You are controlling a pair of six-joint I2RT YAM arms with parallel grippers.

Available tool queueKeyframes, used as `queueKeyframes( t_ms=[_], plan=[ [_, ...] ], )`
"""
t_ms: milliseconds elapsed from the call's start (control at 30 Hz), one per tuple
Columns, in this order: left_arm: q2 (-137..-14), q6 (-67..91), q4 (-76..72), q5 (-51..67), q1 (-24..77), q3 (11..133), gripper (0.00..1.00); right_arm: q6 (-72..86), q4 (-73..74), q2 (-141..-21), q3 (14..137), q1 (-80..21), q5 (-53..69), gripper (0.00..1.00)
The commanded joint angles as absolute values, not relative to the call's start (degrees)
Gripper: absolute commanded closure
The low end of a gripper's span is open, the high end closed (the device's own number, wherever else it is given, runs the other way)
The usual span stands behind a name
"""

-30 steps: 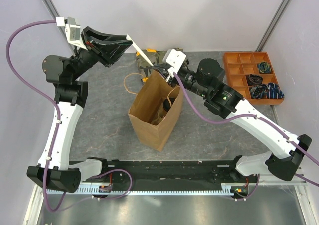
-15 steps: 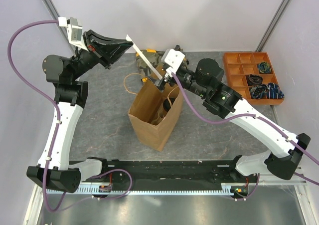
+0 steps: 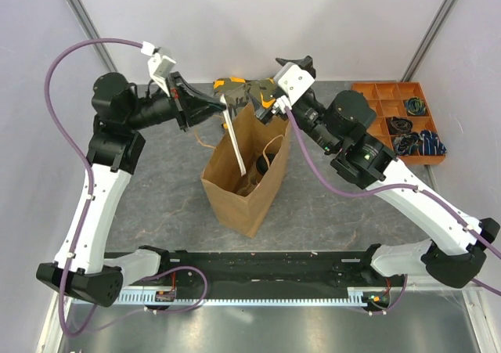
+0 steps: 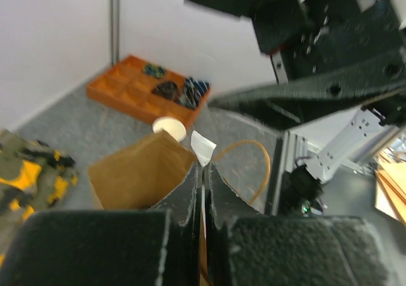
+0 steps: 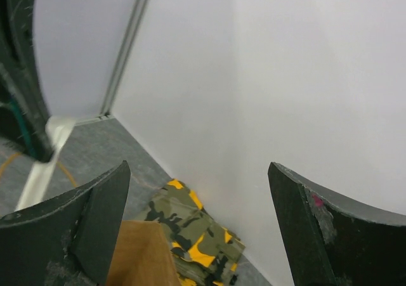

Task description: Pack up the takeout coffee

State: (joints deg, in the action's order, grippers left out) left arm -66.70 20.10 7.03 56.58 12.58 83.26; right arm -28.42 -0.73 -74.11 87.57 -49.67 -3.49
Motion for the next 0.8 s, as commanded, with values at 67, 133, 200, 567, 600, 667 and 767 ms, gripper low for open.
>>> queueKeyframes(
  t_ms=[67, 133, 200, 567, 600, 667, 767],
  plan=[
    [-69.25, 2.49, 33.52, 46.68, 19.67, 90.77, 0.98, -32.79, -3.78, -72.33, 84.29, -49.75, -13.79, 0.02],
    [-71.1, 0.1, 37.34, 41.87, 21.61, 92.1, 0.98, -31.82, -1.94, -72.42, 84.46, -49.22, -15.9, 0.02],
    [-71.72, -3.42, 40.77, 38.86, 24.42, 92.81, 0.98, -31.55, -0.09, -72.6, 84.29, -48.69, -16.43, 0.02],
    [-79.88, -3.69, 49.48, 22.95, 31.29, 95.8, 0.98, -29.09, 1.32, -71.37, 80.69, -44.83, -19.07, 0.02],
    [-80.5, -3.52, 49.57, 22.59, 31.46, 95.8, 0.98, -29.0, 1.32, -71.28, 80.51, -44.74, -18.99, 0.02],
    [-82.25, -2.99, 50.27, 21.01, 32.17, 96.24, 0.98, -29.0, 1.23, -71.19, 80.16, -44.65, -18.9, 0.02],
    [-84.19, -2.29, 51.06, 19.69, 32.61, 96.68, 0.98, -28.83, 0.88, -70.75, 79.63, -44.47, -18.98, 0.02]
  ],
)
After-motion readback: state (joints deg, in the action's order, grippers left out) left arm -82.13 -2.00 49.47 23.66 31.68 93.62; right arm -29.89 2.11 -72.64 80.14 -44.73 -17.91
